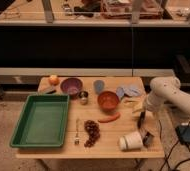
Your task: Wipe red bowl with brush
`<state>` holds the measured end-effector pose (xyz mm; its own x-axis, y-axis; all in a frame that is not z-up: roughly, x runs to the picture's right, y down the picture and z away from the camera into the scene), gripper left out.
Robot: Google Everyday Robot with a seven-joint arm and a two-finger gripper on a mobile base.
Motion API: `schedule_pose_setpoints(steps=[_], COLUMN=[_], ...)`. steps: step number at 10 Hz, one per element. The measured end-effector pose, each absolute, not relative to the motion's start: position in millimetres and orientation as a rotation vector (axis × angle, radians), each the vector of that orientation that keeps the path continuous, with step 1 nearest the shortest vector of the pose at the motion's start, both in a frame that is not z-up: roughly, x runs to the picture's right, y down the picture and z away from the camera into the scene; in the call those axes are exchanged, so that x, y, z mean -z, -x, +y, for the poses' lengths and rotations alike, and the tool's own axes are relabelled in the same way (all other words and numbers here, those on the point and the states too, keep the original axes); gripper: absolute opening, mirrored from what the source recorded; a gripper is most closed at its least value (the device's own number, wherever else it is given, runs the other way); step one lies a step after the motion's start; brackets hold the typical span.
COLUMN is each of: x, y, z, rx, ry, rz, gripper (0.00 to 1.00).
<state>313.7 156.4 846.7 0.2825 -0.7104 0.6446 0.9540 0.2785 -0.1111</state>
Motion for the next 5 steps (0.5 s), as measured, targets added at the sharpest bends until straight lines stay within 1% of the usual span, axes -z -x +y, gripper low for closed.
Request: schedule_pose_setpoints(steps=[5], x=[-859.6], y=[-299.7], z=[166.3], rx=[1.194], ry=[0.561], rz=[-0.533], gripper=[0.8])
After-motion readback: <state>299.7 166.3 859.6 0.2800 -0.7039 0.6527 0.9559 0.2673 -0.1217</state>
